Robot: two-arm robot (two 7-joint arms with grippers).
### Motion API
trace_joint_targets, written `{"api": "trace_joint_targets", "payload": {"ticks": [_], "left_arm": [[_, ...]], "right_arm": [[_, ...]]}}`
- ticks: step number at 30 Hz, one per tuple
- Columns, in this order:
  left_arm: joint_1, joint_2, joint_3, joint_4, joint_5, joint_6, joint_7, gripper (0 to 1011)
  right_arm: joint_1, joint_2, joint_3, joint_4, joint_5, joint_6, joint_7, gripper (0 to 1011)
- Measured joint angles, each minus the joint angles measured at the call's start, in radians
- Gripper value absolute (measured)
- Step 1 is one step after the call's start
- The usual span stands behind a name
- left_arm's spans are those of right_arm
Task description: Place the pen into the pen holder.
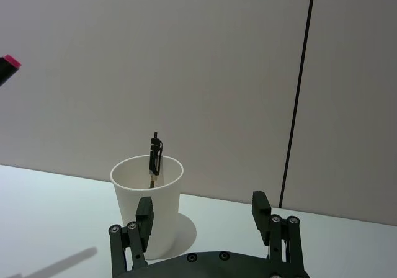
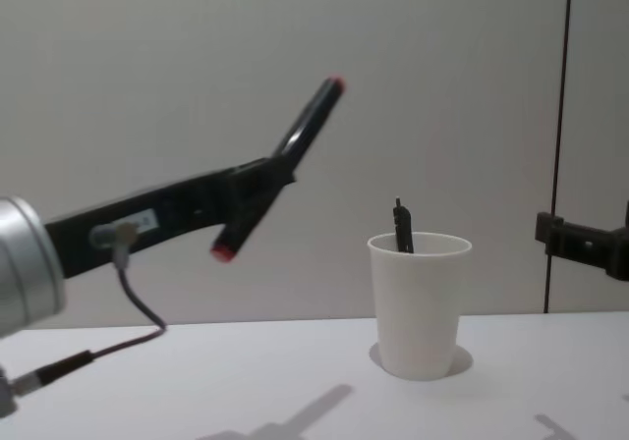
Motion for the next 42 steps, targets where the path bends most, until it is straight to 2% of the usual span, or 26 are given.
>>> {"api": "trace_joint_targets", "payload": {"ticks": [10,16,29,42], "left_arm": [[-0.036,-0.048,0.032,0.045,0.062,-0.02,-0.084,178],[-0.053,-0.072,0.049,0.067,0.107,-0.037,-0.106,178],[-0.075,-0.111,0.074,0.097,0.203,-0.081,-0.087,178],[-0.087,-0.132,0.088,0.105,0.264,-0.099,-0.055,179]], "right_arm": [[0.0,0.0,0.0,0.0,0.0,0.0,0.0,1002],[0.0,0.0,0.0,0.0,0.0,0.0,0.0,1002],[0.0,0.0,0.0,0.0,0.0,0.0,0.0,1002],[0.0,0.0,0.0,0.0,0.0,0.0,0.0,1002]]}}
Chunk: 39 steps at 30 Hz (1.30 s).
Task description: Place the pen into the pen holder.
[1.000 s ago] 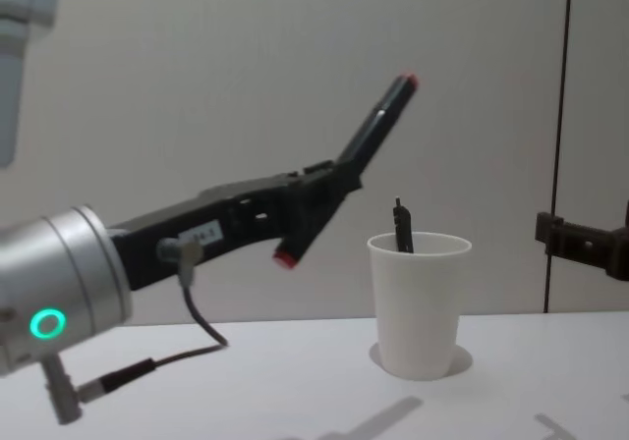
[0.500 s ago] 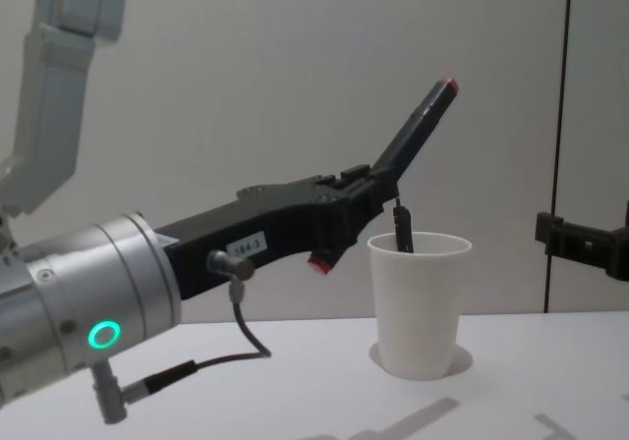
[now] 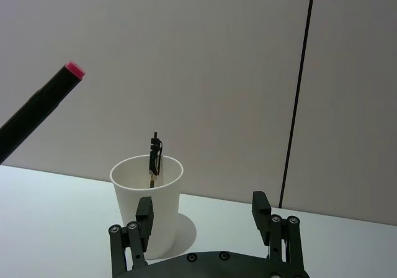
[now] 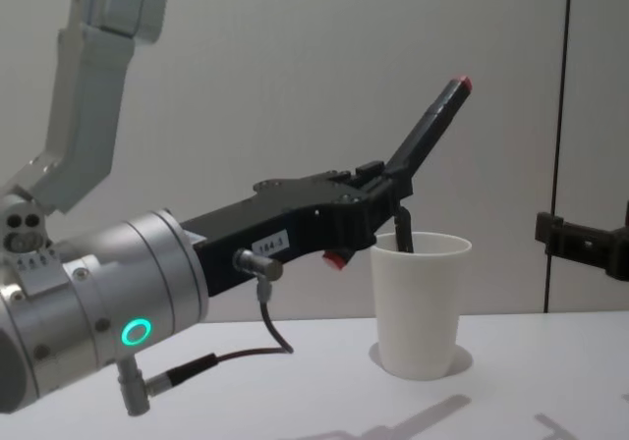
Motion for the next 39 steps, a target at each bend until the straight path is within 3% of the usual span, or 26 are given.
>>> {"api": "trace_joint_targets", "payload": {"ticks": [11,17,24,39], "left_arm": [[-0.003,-0.007,0.005,0.001,0.018,-0.005,0.011,179],[-0.004,-0.009,0.006,0.002,0.025,-0.006,0.014,178],[-0.005,-0.01,0.007,0.002,0.029,-0.007,0.017,179],[-0.006,-0.012,0.008,0.002,0.032,-0.008,0.018,179]], "right_arm": [[-0.003,0.006,0.003,-0.005,0.01,-0.004,0.022,1002],[-0.011,0.022,0.013,-0.024,0.05,-0.015,0.073,1002],[-0.024,0.042,0.029,-0.05,0.13,-0.027,0.13,1002],[-0.037,0.066,0.062,-0.097,0.377,0.002,0.226,1002]]}}
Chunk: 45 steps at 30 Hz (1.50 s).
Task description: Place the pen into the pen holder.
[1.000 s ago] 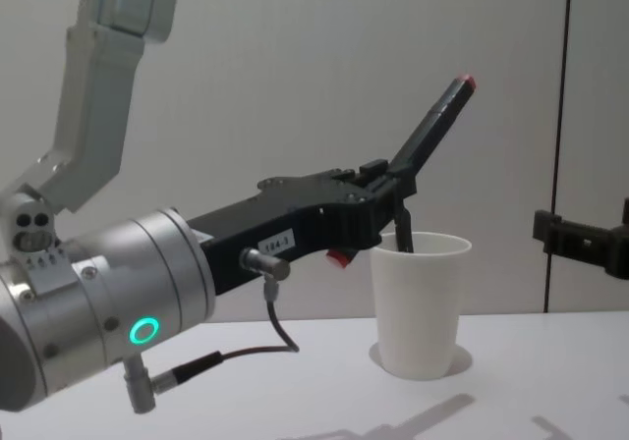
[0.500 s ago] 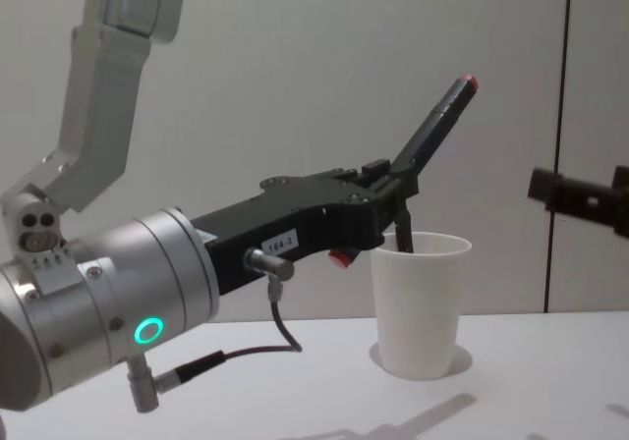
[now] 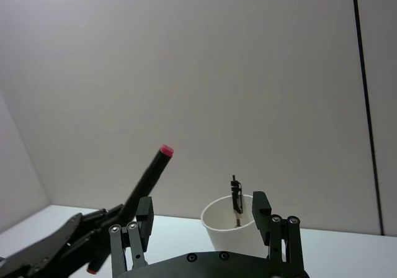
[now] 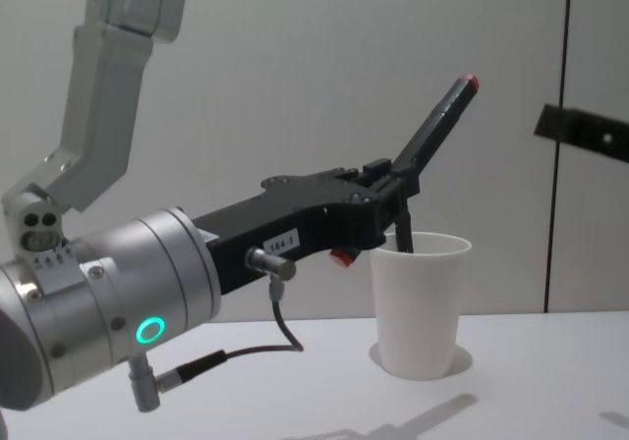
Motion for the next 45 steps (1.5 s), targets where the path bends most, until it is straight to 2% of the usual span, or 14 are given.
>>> {"api": "trace_joint_targets", "payload": {"ticks": [1,9,10,11,13,16,22,32,36,45], "left_arm": [[0.0,0.0,0.0,0.0,0.0,0.0,0.0,178],[0.0,0.0,0.0,0.0,0.001,0.0,0.0,178],[0.0,0.0,0.0,0.0,0.001,0.0,0.0,179],[0.0,0.0,0.0,0.0,0.001,0.0,0.0,179],[0.0,0.0,0.0,0.0,0.001,0.0,0.0,179],[0.0,0.0,0.0,0.0,0.001,0.0,0.0,178],[0.0,0.0,0.0,0.0,0.001,0.0,0.0,178],[0.0,0.0,0.0,0.0,0.001,0.0,0.0,179],[0.0,0.0,0.0,0.0,0.001,0.0,0.0,179],[0.0,0.0,0.0,0.0,0.001,0.0,0.0,178]], "right_arm": [[0.0,0.0,0.003,-0.003,0.03,0.008,0.007,1002],[0.014,-0.005,0.011,-0.009,0.161,0.057,0.021,1002],[0.019,-0.009,0.012,-0.009,0.189,0.072,0.019,1002],[0.019,-0.009,0.012,-0.009,0.189,0.072,0.019,1002],[0.033,-0.018,0.012,-0.006,0.234,0.1,0.008,1002],[0.049,-0.03,0.009,0.002,0.274,0.132,-0.01,1002],[0.083,-0.055,-0.001,0.024,0.336,0.195,-0.054,1001],[0.125,-0.08,-0.021,0.061,0.379,0.272,-0.073,1002],[0.138,-0.085,-0.033,0.076,0.383,0.303,-0.047,1001],[0.144,-0.083,-0.053,0.097,0.378,0.322,0.014,1002]]}}
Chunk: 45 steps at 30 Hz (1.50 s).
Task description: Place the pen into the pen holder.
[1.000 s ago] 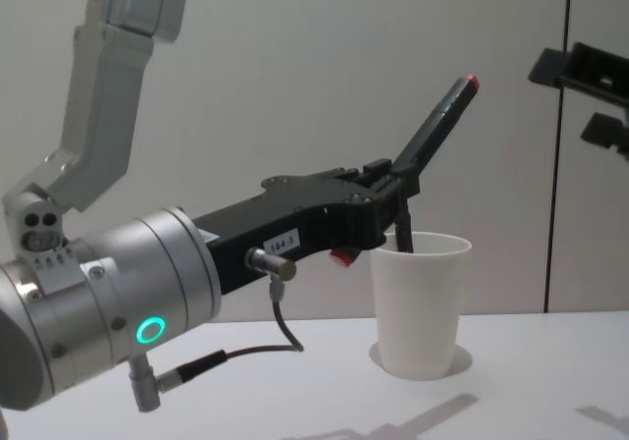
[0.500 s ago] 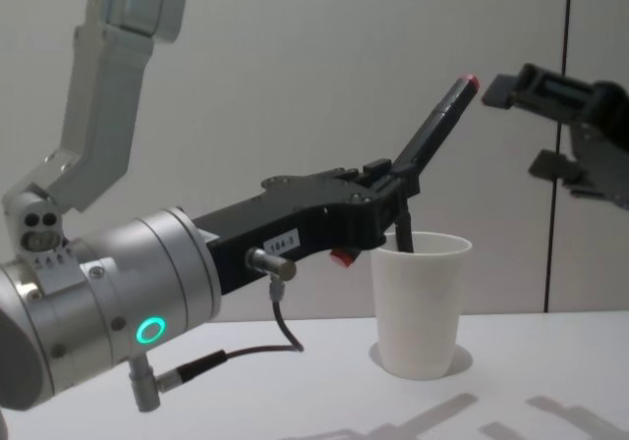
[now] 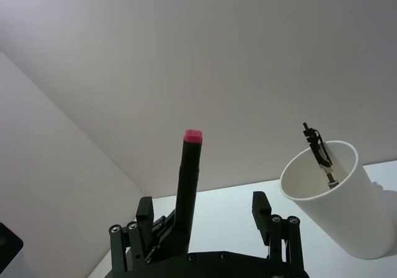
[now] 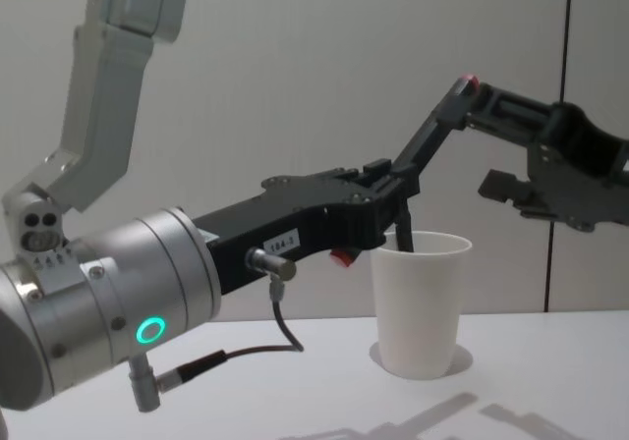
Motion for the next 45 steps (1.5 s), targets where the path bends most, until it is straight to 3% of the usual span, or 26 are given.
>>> {"api": "trace_joint_targets", "payload": {"ticks": [17,32,45], "left_arm": [[0.0,0.0,0.0,0.0,0.0,0.0,0.0,178],[0.0,0.0,0.0,0.0,0.0,0.0,0.0,179],[0.0,0.0,0.0,0.0,0.0,0.0,0.0,179]], "right_arm": [[0.008,-0.007,-0.027,0.034,-0.009,-0.02,0.039,1002],[0.05,-0.039,-0.056,0.091,-0.022,-0.05,0.095,1001],[0.076,-0.062,-0.071,0.123,-0.019,-0.076,0.09,1002]]}}
